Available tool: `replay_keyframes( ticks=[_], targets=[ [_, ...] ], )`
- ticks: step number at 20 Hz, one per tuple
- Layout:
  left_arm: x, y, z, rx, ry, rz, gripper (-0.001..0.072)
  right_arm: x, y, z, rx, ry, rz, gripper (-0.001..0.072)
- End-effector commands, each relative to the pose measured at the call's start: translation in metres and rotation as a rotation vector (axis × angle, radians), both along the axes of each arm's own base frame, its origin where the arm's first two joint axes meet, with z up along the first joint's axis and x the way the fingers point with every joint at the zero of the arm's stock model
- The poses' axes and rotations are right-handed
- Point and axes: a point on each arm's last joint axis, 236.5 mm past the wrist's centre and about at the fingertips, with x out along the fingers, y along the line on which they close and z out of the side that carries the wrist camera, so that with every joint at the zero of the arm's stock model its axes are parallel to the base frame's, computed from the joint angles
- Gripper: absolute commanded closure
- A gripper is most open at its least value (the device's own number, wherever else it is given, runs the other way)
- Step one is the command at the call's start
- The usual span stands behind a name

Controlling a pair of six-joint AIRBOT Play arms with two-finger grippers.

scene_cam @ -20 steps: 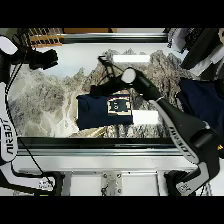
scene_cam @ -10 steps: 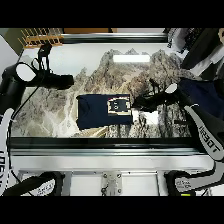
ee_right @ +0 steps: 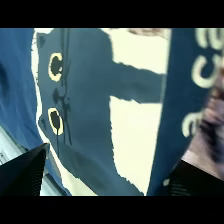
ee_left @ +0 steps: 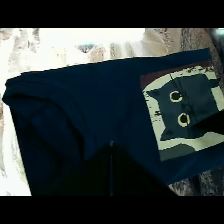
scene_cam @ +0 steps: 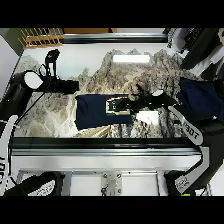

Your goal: Fold the clothes and pants, and hang the long-sleeved shirts on hangers.

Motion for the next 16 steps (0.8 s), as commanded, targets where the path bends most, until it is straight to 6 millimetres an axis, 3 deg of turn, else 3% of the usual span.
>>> replay_keyframes(
  ticks=[1,3,5,6,8,12,14,16],
  targets=[
    [0.000,-0.001,0.000,-0.001,-0.002,-0.001,0.0699,0.004,0.040,0.007,0.033,-0.051,0.032,0.0058],
    [0.000,-0.001,0.000,-0.001,-0.002,-0.001,0.0699,0.008,0.046,0.013,0.029,-0.121,0.067,0.0531],
    [-0.001,-0.001,0.000,0.000,0.001,-0.002,0.0699,0.016,0.043,0.024,0.017,-0.181,0.094,0.0699],
    [-0.001,-0.001,0.000,-0.001,0.000,-0.002,0.0699,0.025,0.036,0.034,-0.004,-0.212,0.097,0.0699],
    [-0.001,0.000,0.000,0.001,0.001,-0.002,0.0699,0.052,-0.003,0.063,-0.107,-0.271,0.064,0.0699],
    [-0.001,-0.001,0.000,0.000,0.001,-0.002,0.0699,0.120,-0.153,0.159,-0.335,-0.420,-0.199,0.0699],
    [-0.001,-0.001,0.000,0.000,0.002,-0.003,0.0699,0.135,-0.235,0.217,-0.379,-0.512,-0.367,0.0699],
    [-0.002,-0.001,-0.001,0.000,0.005,-0.004,0.0699,0.133,-0.309,0.258,-0.407,-0.555,-0.530,0.0699]
  ],
)
